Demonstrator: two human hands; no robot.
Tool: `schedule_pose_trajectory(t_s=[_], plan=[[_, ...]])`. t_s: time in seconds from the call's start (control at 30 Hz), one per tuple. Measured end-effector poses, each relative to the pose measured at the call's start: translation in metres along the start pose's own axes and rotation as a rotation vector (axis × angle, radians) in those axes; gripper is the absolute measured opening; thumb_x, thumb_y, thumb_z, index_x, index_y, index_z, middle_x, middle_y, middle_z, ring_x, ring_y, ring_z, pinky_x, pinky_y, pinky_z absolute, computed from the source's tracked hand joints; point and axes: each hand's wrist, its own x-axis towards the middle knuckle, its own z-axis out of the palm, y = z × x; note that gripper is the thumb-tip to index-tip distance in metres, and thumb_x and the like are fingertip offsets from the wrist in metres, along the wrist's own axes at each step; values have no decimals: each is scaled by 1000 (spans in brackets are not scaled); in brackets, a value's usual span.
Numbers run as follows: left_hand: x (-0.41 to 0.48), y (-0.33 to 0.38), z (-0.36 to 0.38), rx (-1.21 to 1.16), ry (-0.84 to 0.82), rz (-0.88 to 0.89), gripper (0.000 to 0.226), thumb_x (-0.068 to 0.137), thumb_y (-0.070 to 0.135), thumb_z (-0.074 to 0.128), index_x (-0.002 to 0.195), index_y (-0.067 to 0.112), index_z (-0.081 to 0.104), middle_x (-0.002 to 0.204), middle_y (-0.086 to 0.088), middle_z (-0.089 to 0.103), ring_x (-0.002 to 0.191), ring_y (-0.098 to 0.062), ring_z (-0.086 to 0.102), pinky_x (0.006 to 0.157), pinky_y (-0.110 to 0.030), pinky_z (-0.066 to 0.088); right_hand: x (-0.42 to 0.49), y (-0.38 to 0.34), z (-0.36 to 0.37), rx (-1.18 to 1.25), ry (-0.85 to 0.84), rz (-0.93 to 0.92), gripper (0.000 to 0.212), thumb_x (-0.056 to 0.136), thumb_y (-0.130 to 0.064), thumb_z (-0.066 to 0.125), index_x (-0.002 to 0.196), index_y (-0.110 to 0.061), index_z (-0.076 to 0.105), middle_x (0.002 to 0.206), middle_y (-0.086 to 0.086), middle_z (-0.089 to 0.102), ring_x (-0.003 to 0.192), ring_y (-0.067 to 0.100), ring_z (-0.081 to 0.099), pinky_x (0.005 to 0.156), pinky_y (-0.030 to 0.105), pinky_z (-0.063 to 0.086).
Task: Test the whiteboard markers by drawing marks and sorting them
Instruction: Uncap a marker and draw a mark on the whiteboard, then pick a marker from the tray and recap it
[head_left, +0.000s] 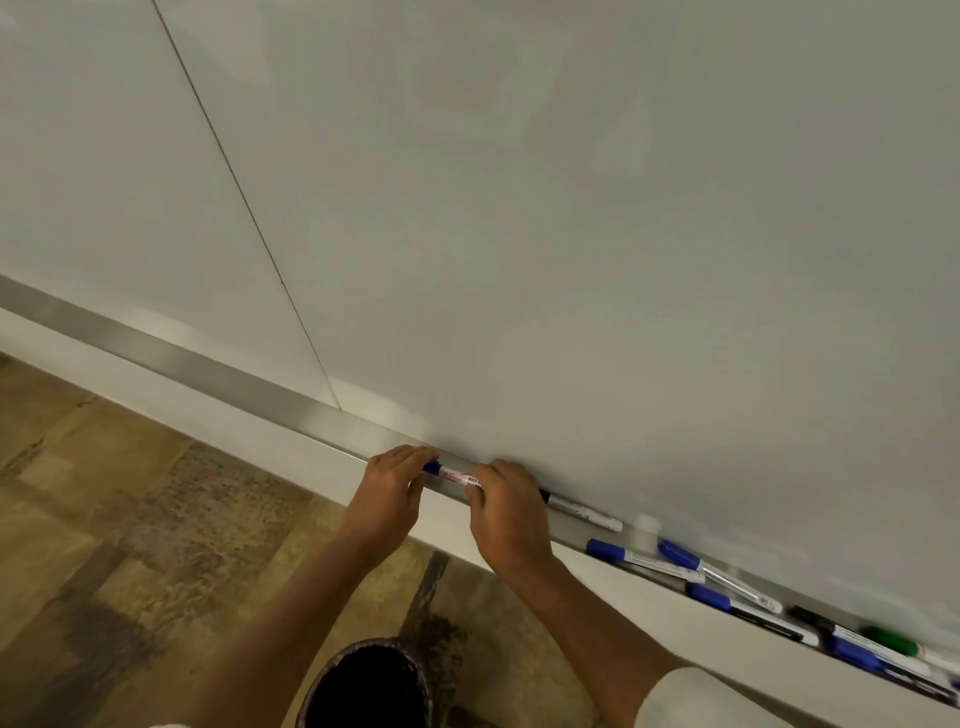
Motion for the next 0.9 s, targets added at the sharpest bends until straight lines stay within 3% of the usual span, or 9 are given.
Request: schedule_pose_trajectory(t_s=[0.1, 0.27, 0.5, 0.7, 0.8, 0.9], plan=[[5, -11, 7, -10, -9, 32, 24, 92, 7, 69, 114, 16, 71, 110, 0, 73, 104, -20, 65, 99, -38, 49, 0, 6, 10, -46, -2, -9, 15, 94, -20, 64, 106, -16, 72, 99, 0, 71, 94, 20, 63, 86, 34, 52], [13, -15, 11, -40, -17, 32, 22, 89, 3, 70, 109, 11, 74, 104, -2, 74, 95, -18, 64, 89, -26, 43, 1, 12, 23, -82, 10, -28, 8, 88, -16, 69, 96, -17, 73, 93, -1, 72, 89, 20, 65, 86, 35, 53], [23, -24, 12, -53, -83, 72, 22, 90, -1, 67, 103, 14, 76, 101, 0, 74, 91, -17, 62, 85, -31, 51, 2, 16, 33, -95, 26, -60, 8, 88, -18, 67, 93, -17, 73, 91, -1, 71, 89, 22, 64, 84, 37, 53], [27, -25, 6, -57, -170, 98, 23, 93, 1, 65, 103, 17, 77, 103, 5, 74, 90, -10, 61, 78, -10, 40, -14, 30, 4, -82, 171, -51, 11, 87, -11, 71, 97, -14, 74, 91, 0, 73, 88, 19, 65, 83, 37, 54], [26, -23, 0, -79, -175, 163, 25, 89, -3, 67, 101, 16, 78, 101, 4, 75, 88, -9, 66, 83, -15, 50, -23, 52, -13, -96, 229, 59, 13, 87, -14, 74, 100, -13, 74, 89, 1, 74, 80, 18, 69, 73, 34, 59], [21, -22, -2, -92, -165, 223, 28, 85, -6, 70, 102, 15, 79, 102, 5, 76, 90, -8, 70, 90, -3, 42, -28, 72, -22, -201, 141, 128, 7, 90, -24, 71, 95, -19, 73, 77, -2, 74, 64, 15, 69, 57, 30, 57]])
